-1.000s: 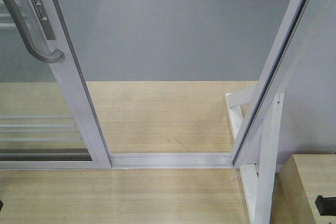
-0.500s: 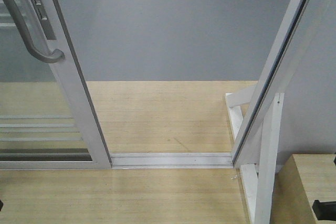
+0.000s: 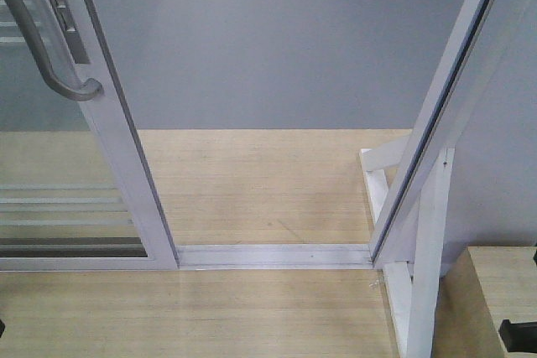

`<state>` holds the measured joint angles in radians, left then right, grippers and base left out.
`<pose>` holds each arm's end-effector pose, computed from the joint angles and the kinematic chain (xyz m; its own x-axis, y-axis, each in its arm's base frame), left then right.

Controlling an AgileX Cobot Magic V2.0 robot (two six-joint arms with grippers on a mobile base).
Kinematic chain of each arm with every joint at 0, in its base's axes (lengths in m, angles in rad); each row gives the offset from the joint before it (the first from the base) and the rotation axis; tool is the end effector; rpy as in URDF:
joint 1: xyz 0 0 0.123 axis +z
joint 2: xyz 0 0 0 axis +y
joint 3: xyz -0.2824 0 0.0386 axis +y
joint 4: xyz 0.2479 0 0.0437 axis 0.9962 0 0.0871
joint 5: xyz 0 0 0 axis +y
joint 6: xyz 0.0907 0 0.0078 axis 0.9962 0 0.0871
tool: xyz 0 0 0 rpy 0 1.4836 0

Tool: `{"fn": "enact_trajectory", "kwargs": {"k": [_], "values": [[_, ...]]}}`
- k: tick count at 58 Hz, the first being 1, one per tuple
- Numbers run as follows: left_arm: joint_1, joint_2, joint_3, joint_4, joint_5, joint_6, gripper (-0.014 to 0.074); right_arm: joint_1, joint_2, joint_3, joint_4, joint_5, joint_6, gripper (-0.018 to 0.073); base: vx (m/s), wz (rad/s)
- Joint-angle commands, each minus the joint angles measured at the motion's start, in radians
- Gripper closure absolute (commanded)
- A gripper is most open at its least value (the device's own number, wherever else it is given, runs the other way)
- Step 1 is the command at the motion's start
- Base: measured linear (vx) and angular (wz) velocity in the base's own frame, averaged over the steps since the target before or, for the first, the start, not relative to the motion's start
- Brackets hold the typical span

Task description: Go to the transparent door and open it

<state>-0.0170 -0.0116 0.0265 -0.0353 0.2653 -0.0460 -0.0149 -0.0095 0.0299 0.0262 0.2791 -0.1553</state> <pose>0.0550 -0.0018 0.1808 -0.1931 -0.0767 -0.9782 0.0107 0.9967 -0.0803 0.0550 -0.0002 0.1783 -0.2098 -0.1266 -0.9695 -0.0195 0.9919 -0.1253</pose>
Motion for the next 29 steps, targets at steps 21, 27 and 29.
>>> {"fn": "enact_trajectory", "kwargs": {"k": [21, 27, 29], "values": [[-0.005, -0.012, 0.023, -0.002, -0.077, -0.007, 0.0602, -0.004, -0.015, 0.013, -0.001, -0.081, -0.002, 0.0567, 0.00, 0.00], [-0.005, -0.012, 0.023, -0.002, -0.077, -0.007, 0.0602, -0.004, -0.015, 0.013, -0.001, -0.081, -0.002, 0.0567, 0.00, 0.00], [-0.005, -0.012, 0.023, -0.002, -0.077, -0.007, 0.0602, -0.004, -0.015, 0.013, -0.001, -0.081, -0.002, 0.0567, 0.00, 0.00]]}}
